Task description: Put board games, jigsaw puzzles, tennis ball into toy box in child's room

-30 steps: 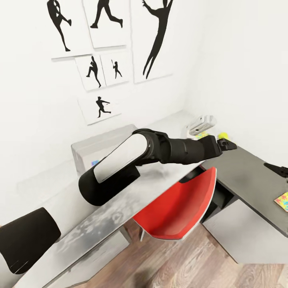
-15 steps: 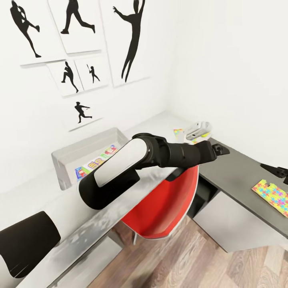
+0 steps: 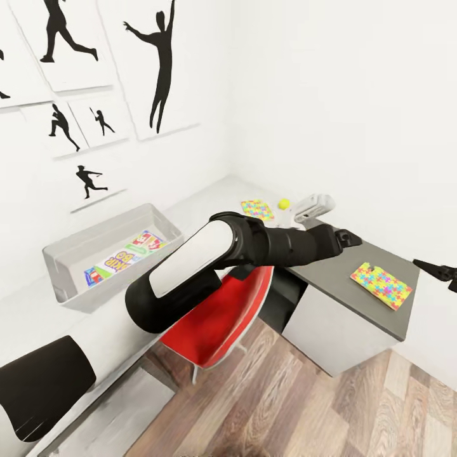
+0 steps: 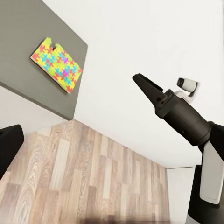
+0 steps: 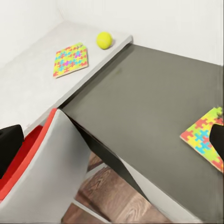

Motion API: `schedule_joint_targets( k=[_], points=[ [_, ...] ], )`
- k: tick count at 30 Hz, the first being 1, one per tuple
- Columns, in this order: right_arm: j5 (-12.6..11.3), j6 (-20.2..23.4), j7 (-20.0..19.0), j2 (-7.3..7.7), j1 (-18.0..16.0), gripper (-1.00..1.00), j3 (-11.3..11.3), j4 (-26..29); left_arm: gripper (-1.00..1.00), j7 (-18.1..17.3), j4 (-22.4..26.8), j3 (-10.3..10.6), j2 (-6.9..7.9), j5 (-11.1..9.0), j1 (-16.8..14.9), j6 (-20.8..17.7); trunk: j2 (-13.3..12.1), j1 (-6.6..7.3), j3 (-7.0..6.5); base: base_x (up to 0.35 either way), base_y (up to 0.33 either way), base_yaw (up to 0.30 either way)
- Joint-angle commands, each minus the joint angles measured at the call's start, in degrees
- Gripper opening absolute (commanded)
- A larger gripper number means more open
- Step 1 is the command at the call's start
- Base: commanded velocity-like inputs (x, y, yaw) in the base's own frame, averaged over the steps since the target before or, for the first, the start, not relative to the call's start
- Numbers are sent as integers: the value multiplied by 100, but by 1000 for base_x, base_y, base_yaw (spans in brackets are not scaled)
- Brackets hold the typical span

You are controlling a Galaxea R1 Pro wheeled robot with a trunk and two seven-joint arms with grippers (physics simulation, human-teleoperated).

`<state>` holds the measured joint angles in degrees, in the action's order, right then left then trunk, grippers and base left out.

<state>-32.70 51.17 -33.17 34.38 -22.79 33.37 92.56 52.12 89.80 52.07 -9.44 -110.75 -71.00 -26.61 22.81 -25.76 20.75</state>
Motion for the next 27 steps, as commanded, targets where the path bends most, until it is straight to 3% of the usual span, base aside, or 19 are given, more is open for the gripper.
schedule_joint_targets(
  k=[1,7,10,20,26,27],
  points=[
    [6,36,-12,7,-4,100,7,-1,100,41,2,-4,5,-28,-6,-11,11,-2,3,-136,-139,-225],
    [4,91,19,21,13,100,3,-1,100,57,3,-18,58,-27,-1,-11,11,-2,-39,-67,-68,-225],
    [8,358,41,47,15,100,3,-1,100,141,-14,-56,85,-15,16,-11,11,-2,-60,-16,-17,-225],
    [9,520,47,50,20,100,-2,-1,100,941,-64,-70,76,-6,5,-11,11,-2,-131,-3,-3,-224],
    [11,540,53,62,27,100,18,-1,100,1159,-369,-70,81,88,19,-11,11,-2,-173,0,0,-224],
    [137,760,55,57,24,100,7,-1,100,1194,-428,-66,81,132,96,-11,11,-2,-180,0,0,-223]
  ],
)
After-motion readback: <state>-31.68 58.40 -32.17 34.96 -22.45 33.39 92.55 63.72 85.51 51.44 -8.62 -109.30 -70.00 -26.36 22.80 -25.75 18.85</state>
